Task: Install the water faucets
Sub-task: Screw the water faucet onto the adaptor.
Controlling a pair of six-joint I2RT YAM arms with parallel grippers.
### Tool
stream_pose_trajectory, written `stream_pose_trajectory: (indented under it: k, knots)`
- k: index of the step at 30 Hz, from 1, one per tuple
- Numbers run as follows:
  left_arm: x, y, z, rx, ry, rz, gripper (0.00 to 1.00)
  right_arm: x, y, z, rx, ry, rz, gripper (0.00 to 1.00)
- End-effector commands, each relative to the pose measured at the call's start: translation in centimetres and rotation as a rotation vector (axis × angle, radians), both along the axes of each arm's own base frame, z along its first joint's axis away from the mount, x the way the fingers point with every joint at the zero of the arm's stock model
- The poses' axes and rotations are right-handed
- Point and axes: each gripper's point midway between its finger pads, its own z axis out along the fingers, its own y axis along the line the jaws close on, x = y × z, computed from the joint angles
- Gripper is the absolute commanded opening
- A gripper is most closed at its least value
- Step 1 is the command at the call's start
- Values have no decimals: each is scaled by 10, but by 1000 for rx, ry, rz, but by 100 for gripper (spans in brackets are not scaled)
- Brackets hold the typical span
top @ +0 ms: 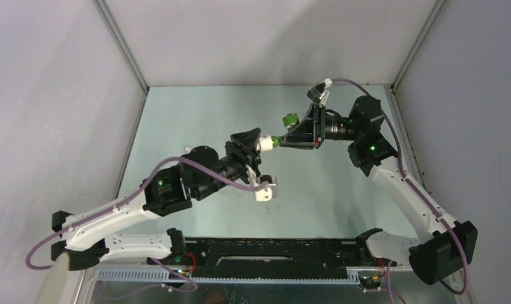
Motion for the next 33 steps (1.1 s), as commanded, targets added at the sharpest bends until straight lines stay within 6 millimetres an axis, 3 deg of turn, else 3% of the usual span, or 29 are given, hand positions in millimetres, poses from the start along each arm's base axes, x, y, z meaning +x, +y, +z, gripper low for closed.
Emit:
stream_pose_trajectory:
  k: [1, 6, 8, 12, 13, 15, 18, 19, 23, 26, 33]
  knots:
    - [13, 12, 52, 126, -393, 130, 0, 12, 6, -14, -37, 68, -29, 0]
    - [14, 15, 50, 219, -442, 165, 0, 13, 6, -16, -40, 72, -30, 0]
    - [13, 16, 47, 273, -457, 162, 4, 14, 7, -16, -38, 74, -30, 0]
    - [13, 21, 47, 265, -441, 176, 7, 16, 7, -15, -33, 69, -31, 0]
    - [12, 23, 46, 254, -434, 178, 17, 16, 7, -15, -32, 70, -32, 0]
    - [11, 27, 47, 206, -409, 187, 50, 17, 6, -14, -30, 64, -39, 0]
    - [8, 35, 42, 121, -341, 196, 90, 21, 4, -12, -24, 54, -56, 0]
    - [8, 38, 37, 98, -313, 206, 98, 23, 2, -11, -22, 48, -66, 0]
    - [7, 56, 19, -17, -180, 259, 100, 33, -7, -11, -23, 41, -103, 0]
    - [2, 68, 12, -202, -19, 284, 100, 39, -13, -13, -28, 36, -123, 0]
    - [0, 79, 14, -708, 535, 360, 100, 42, -20, -17, -42, 22, -136, 0]
